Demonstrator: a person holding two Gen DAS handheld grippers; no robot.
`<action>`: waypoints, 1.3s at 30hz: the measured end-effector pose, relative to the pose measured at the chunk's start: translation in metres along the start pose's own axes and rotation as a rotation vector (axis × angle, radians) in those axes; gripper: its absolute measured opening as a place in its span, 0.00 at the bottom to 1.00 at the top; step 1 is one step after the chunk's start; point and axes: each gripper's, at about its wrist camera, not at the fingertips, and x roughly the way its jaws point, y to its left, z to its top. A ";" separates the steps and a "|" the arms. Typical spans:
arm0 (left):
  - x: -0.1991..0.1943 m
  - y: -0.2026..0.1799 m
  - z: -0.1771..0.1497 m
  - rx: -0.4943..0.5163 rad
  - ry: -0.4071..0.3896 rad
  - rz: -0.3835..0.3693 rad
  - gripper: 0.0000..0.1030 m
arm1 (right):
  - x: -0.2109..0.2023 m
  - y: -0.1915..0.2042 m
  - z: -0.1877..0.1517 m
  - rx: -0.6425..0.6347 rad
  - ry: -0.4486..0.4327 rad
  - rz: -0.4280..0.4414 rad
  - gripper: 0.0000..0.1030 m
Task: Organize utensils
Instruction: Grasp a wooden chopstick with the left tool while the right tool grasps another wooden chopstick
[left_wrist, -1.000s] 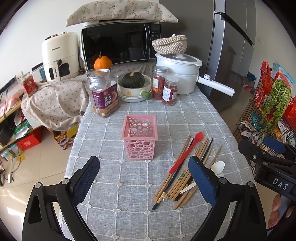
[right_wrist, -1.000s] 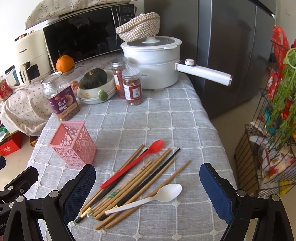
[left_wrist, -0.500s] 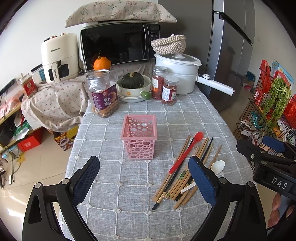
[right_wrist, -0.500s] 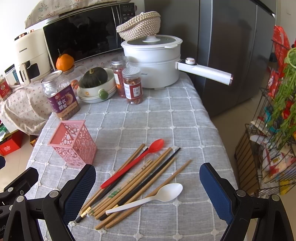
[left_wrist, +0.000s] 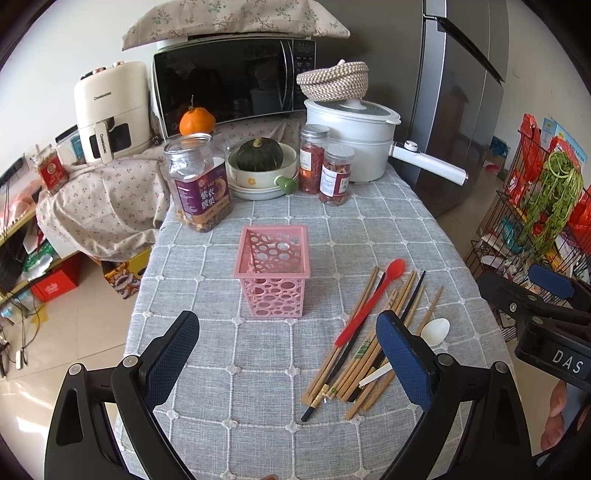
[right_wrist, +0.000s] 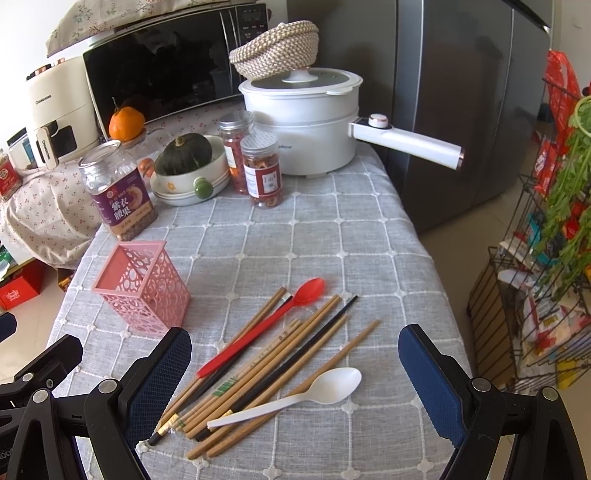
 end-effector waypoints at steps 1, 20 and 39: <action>0.002 -0.003 0.001 0.018 0.000 -0.002 0.95 | 0.001 -0.001 0.001 0.000 0.002 -0.003 0.91; 0.139 -0.079 0.040 0.162 0.373 -0.214 0.54 | 0.102 -0.085 0.010 0.163 0.304 0.022 0.79; 0.247 -0.101 0.044 0.144 0.518 -0.217 0.11 | 0.137 -0.118 -0.001 0.186 0.400 0.003 0.77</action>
